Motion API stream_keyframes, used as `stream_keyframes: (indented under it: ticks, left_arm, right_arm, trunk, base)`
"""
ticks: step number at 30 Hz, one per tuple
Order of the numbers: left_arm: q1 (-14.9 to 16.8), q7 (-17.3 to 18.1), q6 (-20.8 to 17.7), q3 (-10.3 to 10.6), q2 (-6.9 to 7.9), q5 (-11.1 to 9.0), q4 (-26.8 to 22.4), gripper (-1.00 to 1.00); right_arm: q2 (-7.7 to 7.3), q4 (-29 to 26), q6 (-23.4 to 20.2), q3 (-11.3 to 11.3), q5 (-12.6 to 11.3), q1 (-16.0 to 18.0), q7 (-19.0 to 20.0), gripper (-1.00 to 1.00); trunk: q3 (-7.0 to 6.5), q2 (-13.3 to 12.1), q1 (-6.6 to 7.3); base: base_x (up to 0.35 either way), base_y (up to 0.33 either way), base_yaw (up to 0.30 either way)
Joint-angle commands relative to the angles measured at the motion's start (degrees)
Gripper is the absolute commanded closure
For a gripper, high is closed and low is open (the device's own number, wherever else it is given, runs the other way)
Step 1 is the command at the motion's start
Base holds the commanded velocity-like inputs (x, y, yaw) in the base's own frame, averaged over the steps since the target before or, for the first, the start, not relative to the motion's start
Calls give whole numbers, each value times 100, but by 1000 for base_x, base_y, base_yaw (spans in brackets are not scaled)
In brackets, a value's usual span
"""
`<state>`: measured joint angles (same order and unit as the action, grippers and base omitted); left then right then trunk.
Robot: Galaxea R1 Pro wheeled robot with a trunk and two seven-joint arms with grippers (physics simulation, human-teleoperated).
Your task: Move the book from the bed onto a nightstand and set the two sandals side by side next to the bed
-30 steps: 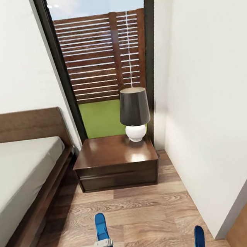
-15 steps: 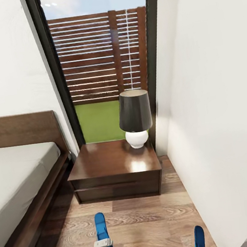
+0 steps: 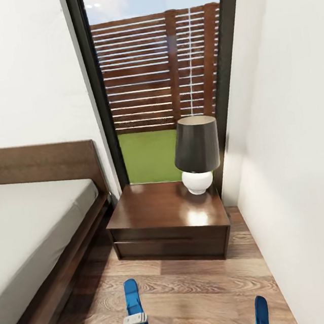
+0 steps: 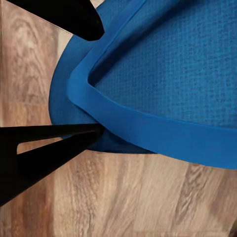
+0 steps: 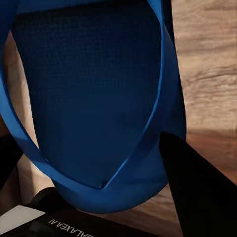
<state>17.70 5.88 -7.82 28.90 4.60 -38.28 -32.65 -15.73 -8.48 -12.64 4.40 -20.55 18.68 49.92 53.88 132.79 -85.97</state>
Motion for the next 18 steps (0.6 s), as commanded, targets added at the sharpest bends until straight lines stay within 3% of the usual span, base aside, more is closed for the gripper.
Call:
stream_keyframes:
  ticks: [1,18]
  left_arm:
    - [5,1,-18,26,2,-48,-5,100]
    - [5,1,-20,28,-27,-41,-5,100]
  right_arm:
    - [-1,-5,-63,43,-1,0,9,100]
    - [0,-5,-63,43,-1,-1,9,100]
  trunk:
    - [5,2,1]
    - [5,2,1]
  base:
    - [0,0,291]
    - [0,-46,291]
